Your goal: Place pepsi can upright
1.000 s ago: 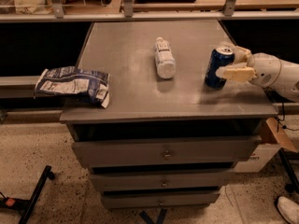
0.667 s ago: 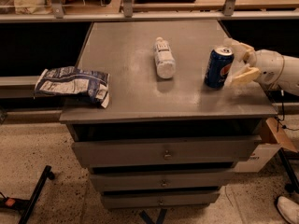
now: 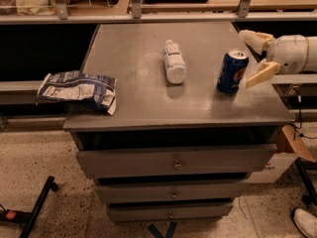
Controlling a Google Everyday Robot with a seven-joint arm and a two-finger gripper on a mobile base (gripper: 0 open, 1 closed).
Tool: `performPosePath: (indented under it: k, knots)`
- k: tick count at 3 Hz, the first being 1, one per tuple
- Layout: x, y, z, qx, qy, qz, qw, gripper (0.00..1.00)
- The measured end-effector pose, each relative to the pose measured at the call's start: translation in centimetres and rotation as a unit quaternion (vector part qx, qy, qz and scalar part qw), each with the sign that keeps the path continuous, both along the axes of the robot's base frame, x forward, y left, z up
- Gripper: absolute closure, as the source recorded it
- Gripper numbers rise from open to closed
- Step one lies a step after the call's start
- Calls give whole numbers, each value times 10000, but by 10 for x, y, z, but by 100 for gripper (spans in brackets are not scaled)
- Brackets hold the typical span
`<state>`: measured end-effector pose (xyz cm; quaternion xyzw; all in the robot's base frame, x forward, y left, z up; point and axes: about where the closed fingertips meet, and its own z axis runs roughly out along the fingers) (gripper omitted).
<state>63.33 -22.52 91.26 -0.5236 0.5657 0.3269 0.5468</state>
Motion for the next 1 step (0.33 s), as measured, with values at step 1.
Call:
performPosePath:
  k: [1]
  knots:
    - [0,0,0,6,0,4,10000,0]
